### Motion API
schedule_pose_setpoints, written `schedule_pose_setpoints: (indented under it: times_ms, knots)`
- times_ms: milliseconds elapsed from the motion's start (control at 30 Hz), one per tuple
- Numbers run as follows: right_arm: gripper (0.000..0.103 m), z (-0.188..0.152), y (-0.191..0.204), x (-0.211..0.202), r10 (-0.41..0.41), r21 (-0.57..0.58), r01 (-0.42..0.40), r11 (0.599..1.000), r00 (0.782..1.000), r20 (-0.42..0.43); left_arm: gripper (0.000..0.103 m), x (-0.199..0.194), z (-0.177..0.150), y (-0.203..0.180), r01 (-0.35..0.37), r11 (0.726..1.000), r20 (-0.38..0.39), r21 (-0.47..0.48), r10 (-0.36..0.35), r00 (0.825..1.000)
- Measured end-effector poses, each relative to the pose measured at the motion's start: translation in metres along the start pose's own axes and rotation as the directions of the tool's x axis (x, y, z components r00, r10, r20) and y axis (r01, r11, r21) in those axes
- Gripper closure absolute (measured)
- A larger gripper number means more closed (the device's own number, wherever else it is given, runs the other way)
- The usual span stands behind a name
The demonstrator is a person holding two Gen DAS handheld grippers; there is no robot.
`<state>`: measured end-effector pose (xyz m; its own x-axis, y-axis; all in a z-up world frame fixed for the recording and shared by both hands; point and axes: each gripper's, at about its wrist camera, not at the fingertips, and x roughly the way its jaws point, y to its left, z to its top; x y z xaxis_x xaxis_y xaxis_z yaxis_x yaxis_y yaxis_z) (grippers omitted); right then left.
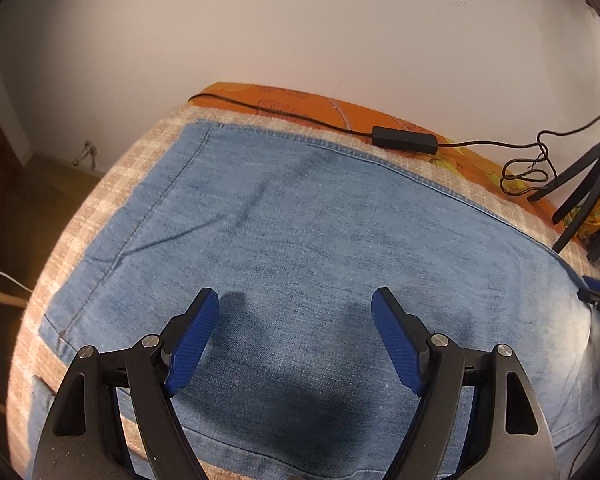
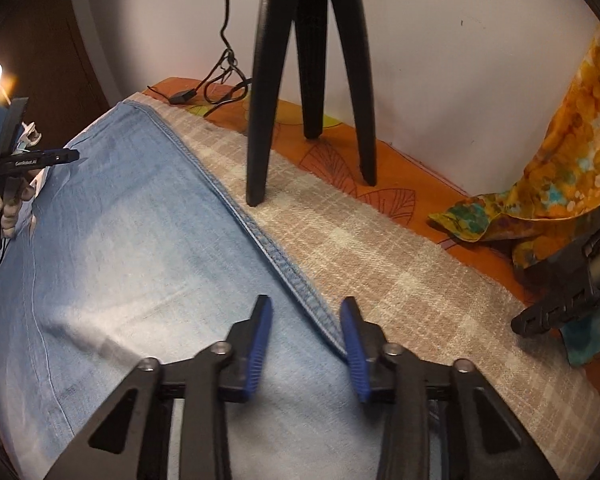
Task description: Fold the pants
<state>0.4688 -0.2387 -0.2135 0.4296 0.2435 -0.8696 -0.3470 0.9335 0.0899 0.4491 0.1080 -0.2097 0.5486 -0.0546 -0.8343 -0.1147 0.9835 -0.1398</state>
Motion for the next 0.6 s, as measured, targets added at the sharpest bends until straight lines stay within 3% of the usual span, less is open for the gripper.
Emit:
schedule_pose_setpoints:
  times_ms: [100, 200, 400, 600]
  knots:
    - [0.089, -0.003, 0.007, -0.003, -0.027, -0.006, 0.027, 1.000, 1.000, 0.009, 0.024, 0.004, 0.001, 0.005, 0.012, 1.000, -0.009, -0.022, -0.013, 1.000]
    - [0.095, -0.004, 0.012, -0.011, -0.045, -0.002, 0.045, 0.999, 0.998, 0.034, 0.024, 0.005, 0.004, 0.010, 0.030, 0.998, -0.006, -0.059, -0.030, 1.000]
    - [0.099, -0.006, 0.024, -0.050, -0.031, 0.021, 0.029, 0.999, 0.992, 0.121, 0.024, 0.001, 0.014, 0.020, 0.067, 0.987, 0.004, -0.147, -0.067, 0.998]
    - [0.100, -0.024, 0.071, -0.097, 0.011, -0.073, 0.002, 0.997, 0.983, 0.184, 0.024, -0.007, 0.032, 0.023, 0.079, 0.979, 0.031, -0.189, -0.075, 0.997]
